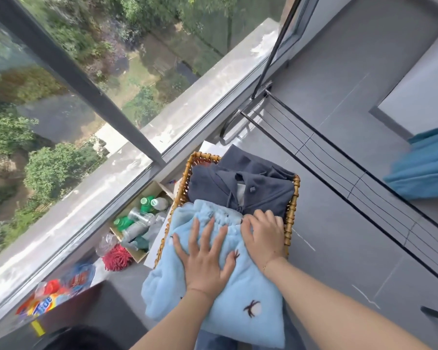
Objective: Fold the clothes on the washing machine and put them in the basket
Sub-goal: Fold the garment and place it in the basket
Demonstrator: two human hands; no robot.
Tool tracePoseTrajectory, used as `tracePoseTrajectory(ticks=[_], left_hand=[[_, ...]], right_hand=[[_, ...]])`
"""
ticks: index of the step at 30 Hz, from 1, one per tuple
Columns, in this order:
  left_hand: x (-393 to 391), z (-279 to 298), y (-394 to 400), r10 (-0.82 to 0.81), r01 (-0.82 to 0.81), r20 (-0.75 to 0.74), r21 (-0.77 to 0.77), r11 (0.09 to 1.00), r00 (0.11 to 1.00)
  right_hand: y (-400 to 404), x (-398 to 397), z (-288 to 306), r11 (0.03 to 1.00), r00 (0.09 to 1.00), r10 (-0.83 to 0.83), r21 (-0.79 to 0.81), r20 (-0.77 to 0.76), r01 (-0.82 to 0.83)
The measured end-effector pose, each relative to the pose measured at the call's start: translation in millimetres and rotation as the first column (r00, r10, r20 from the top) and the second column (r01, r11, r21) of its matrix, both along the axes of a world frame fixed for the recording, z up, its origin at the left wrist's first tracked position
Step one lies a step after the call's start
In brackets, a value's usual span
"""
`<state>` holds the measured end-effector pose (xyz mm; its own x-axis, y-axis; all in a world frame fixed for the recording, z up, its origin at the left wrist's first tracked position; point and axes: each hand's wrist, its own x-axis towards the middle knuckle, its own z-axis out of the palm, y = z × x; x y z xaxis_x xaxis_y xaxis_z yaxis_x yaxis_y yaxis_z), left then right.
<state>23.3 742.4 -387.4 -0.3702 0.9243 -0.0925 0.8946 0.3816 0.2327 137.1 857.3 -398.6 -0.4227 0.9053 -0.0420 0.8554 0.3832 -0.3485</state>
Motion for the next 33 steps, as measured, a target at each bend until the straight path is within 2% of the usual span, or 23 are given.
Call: tracePoseTrajectory(ticks=[6,9,12,14,15,16,18,19,21,23,24,25,27,29,30,33], left_hand=[[2,-16,3,-0.006,0.006,0.0,0.05,0.999,1.0],[1,-14,4,-0.016,0.016,-0.008,0.013,1.0,1.0],[1,7,7,0.006,-0.005,0.053,-0.024,1.0,0.999],[-1,37,13,0.074,-0.084,0.182,0.05,0.995,0.98],[-7,52,20,0.135,-0.168,0.284,0.098,0.981,0.949],[-14,66,30,0.21,-0.28,0.395,0.13,0.951,0.895],[-37,82,55,0.365,-0.501,0.542,0.122,0.857,0.757],[-52,83,68,0.427,-0.552,0.544,0.082,0.83,0.723],[-76,82,91,0.528,-0.555,0.545,-0.133,0.821,0.651],[-90,72,110,0.573,-0.428,0.651,-0.391,0.815,0.498],[-94,66,117,0.592,-0.365,0.686,-0.469,0.804,0.422],[-97,61,121,0.602,-0.324,0.713,-0.51,0.797,0.36],[-99,49,131,0.615,-0.316,0.732,-0.532,0.785,0.293],[-99,41,142,0.608,-0.295,0.718,-0.533,0.793,0.337],[-99,39,145,0.599,-0.274,0.708,-0.533,0.801,0.375],[-96,38,153,0.581,-0.258,0.693,-0.523,0.812,0.427]], right_hand=[[7,1,-15,0.999,0.998,0.008,0.045,-0.064,-0.005],[9,3,-8,1.0,0.996,0.009,0.0,-0.086,-0.01],[11,3,5,0.993,0.992,-0.007,-0.118,-0.129,-0.008],[13,6,23,0.951,0.931,-0.183,-0.298,-0.315,0.086],[15,9,34,0.9,0.844,-0.346,-0.399,-0.411,0.175],[19,14,42,0.826,0.738,-0.508,-0.495,-0.444,0.271],[27,24,52,0.613,0.57,-0.745,-0.694,-0.347,0.378],[31,28,54,0.519,0.541,-0.796,-0.766,-0.271,0.381],[37,33,60,0.407,0.535,-0.82,-0.863,-0.201,0.299],[48,29,62,0.316,0.512,-0.841,-0.928,-0.177,0.198],[56,26,61,0.263,0.494,-0.856,-0.95,-0.15,0.168],[62,23,59,0.216,0.488,-0.865,-0.965,-0.118,0.151],[76,18,55,0.149,0.471,-0.879,-0.981,-0.075,0.123],[85,15,48,0.123,0.425,-0.904,-0.984,-0.057,0.129],[85,12,51,0.15,0.41,-0.908,-0.981,-0.086,0.126],[87,10,53,0.331,0.469,-0.842,-0.942,-0.265,0.062]])
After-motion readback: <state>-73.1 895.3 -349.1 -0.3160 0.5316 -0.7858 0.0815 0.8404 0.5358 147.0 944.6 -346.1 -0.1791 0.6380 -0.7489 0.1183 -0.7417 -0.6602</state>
